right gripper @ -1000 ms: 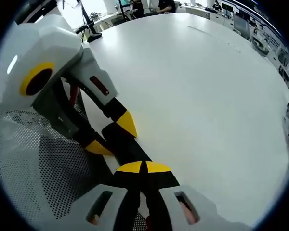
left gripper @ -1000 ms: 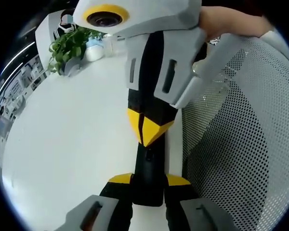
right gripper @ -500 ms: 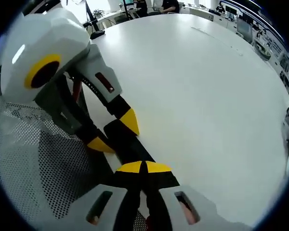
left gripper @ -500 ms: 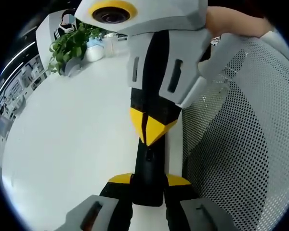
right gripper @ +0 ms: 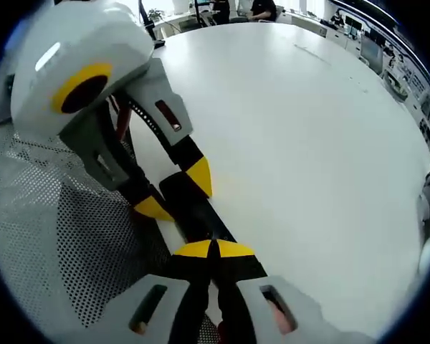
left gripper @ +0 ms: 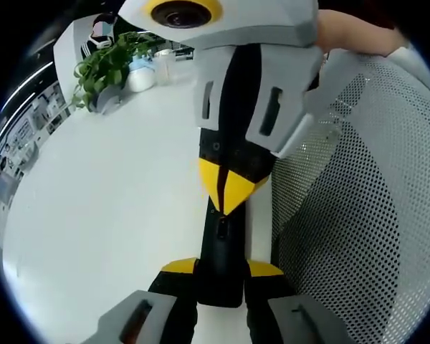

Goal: Press the specified remote control buttons in sequence, fully releasing each button before pressing the next.

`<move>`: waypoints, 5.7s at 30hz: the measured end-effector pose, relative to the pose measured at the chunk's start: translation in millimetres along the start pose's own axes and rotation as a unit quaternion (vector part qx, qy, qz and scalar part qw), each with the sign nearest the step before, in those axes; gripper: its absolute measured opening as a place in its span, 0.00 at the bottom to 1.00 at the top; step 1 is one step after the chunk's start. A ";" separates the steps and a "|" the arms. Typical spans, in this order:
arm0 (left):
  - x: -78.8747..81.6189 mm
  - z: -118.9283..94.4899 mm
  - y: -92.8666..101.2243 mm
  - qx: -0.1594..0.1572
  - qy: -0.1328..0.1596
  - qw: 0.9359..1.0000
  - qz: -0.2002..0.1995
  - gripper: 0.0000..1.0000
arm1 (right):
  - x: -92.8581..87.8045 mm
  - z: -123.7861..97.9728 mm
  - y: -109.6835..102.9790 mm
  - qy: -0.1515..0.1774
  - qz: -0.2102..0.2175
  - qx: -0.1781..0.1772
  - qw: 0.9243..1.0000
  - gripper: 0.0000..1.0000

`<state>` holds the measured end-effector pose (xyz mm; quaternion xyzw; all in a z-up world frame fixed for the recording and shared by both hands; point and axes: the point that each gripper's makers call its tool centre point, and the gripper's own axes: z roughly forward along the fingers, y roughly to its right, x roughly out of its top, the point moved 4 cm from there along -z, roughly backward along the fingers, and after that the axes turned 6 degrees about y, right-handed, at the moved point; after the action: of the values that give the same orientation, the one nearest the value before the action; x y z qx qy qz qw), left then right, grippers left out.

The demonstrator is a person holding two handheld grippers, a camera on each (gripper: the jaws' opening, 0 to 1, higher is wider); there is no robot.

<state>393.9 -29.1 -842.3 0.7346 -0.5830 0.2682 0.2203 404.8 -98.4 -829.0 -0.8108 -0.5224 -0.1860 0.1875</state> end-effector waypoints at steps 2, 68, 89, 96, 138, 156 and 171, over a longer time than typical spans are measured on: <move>0.2 -0.1 0.1 0.000 0.000 1.000 0.000 0.24 | 0.0 -0.4 0.0 0.000 -0.002 0.000 1.000 0.00; 0.5 0.4 0.3 -0.003 0.002 1.000 0.010 0.25 | -0.9 1.2 -3.0 -0.008 -0.043 0.011 0.999 0.00; 0.9 0.5 0.5 0.001 0.002 1.000 0.003 0.25 | -2.1 1.3 -3.2 -0.001 -0.044 0.011 0.999 0.00; 0.9 0.8 0.0 0.003 0.004 1.000 -0.002 0.25 | -2.0 0.9 -0.5 0.003 -0.014 0.016 1.000 0.00; 1.2 1.0 -2.3 0.011 0.008 1.000 -0.005 0.25 | -4.9 2.1 -10.3 -0.019 -0.084 0.019 0.996 0.00; 0.8 0.8 -2.6 0.014 0.014 1.000 -0.013 0.25 | -4.3 1.8 -8.7 -0.020 -0.063 0.023 0.998 0.00; 0.7 1.1 -3.3 0.013 0.015 1.000 -0.014 0.25 | -4.8 2.6 -8.5 -0.017 -0.063 0.026 0.998 0.00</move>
<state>397.5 -29.6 -842.6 0.7414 -0.5659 0.2834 0.2229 395.4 -97.5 -832.6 -0.7741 -0.5802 -0.1698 0.1878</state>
